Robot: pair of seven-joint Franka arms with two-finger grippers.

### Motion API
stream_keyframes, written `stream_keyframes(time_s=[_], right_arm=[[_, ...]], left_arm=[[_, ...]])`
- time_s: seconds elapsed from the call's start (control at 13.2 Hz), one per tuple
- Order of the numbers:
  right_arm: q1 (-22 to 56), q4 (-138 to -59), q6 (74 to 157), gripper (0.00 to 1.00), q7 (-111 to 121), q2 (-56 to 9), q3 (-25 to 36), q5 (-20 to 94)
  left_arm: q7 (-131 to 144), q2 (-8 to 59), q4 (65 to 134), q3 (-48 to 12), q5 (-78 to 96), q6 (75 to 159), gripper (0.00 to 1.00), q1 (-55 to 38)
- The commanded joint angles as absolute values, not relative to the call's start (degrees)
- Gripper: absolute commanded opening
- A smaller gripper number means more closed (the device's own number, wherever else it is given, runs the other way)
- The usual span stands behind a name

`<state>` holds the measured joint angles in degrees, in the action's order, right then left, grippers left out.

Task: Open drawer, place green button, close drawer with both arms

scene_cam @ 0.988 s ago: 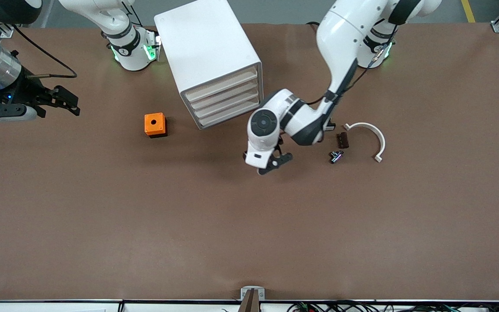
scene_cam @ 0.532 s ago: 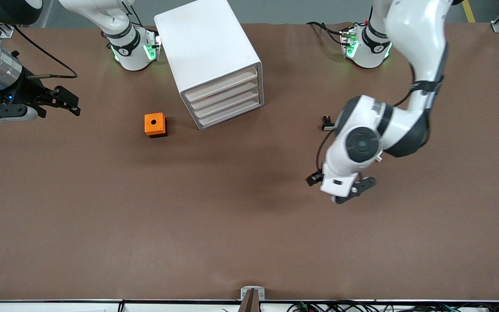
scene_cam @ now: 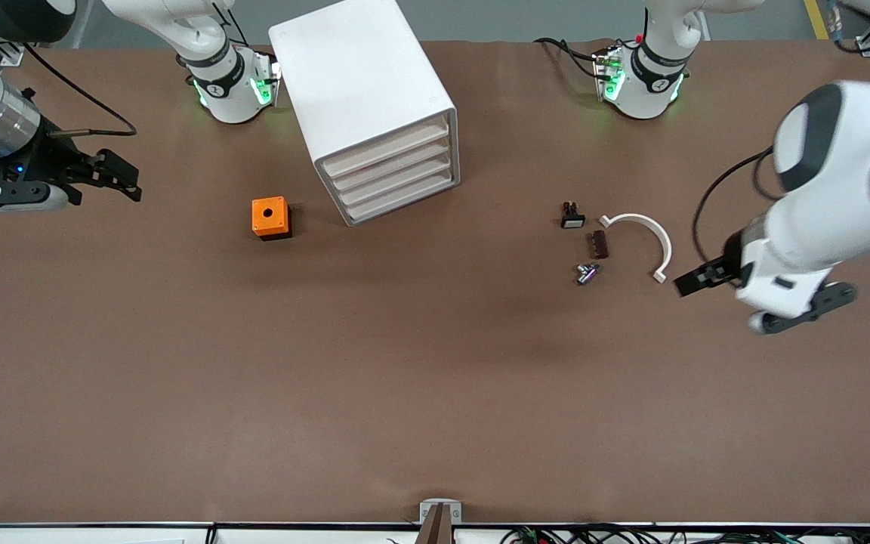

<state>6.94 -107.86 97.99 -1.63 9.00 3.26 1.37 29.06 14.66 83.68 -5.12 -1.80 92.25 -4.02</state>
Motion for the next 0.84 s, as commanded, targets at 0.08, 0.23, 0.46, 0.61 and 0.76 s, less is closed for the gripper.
stream_keyframes(time_s=[0.08, 0.23, 0.46, 0.61, 0.76], right_arm=[[7.6, -107.0, 97.2, 1.0, -2.1, 8.7, 3.3, 0.2], [7.5, -107.0, 97.1, 1.0, -2.1, 8.7, 3.3, 0.2], [7.2, -107.0, 96.2, 1.0, -2.2, 8.7, 3.3, 0.2], [6.9, -107.0, 96.2, 1.0, -2.1, 8.7, 3.5, 0.2], [6.9, -106.8, 96.1, 1.0, -2.0, 8.8, 3.6, 0.0]], left_arm=[[22.4, 7.8, 86.0, -5.8, -2.8, 87.9, 1.0, -1.8], [17.3, 5.5, 86.7, -5.8, -2.7, 86.9, 1.0, -1.0], [15.5, 1.2, 89.4, -6.0, -2.5, 86.2, 1.0, 0.4], [15.1, -3.1, 93.8, -6.0, -2.5, 86.7, 1.0, 0.7], [14.4, -5.9, 96.1, -6.2, -1.8, 87.1, 1.0, 3.2]])
